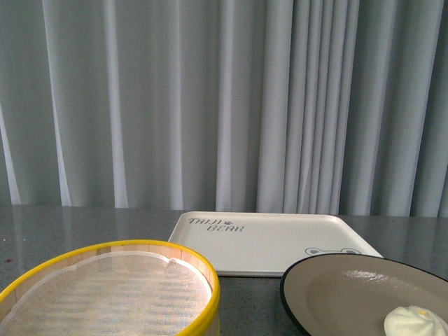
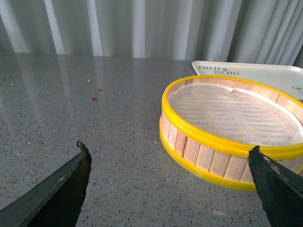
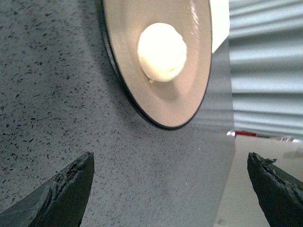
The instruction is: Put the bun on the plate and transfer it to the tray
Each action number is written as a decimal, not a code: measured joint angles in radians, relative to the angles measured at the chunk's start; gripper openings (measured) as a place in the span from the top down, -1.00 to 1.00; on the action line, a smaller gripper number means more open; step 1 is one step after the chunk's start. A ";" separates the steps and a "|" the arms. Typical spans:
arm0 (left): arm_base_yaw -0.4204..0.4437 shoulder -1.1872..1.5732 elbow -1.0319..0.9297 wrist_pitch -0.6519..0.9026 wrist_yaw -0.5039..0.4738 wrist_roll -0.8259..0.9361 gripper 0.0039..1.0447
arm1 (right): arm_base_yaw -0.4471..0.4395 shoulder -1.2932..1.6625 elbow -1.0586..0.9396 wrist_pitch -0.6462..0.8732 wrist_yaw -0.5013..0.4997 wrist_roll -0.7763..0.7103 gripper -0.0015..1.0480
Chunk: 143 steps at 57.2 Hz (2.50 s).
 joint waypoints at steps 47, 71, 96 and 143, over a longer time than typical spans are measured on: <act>0.000 0.000 0.000 0.000 0.000 0.000 -0.88 | 0.034 0.529 -0.022 0.603 -0.165 -0.425 -0.83; 0.000 0.000 0.000 0.000 0.000 0.000 -0.88 | 0.018 0.611 0.022 0.682 -0.192 -0.425 -0.83; 0.000 0.000 0.000 0.000 0.000 0.000 -0.88 | 0.000 0.667 -0.016 0.829 -0.154 -0.415 0.16; 0.000 0.000 0.000 0.000 0.000 0.000 -0.88 | -0.035 0.393 0.027 0.601 -0.214 -0.327 0.93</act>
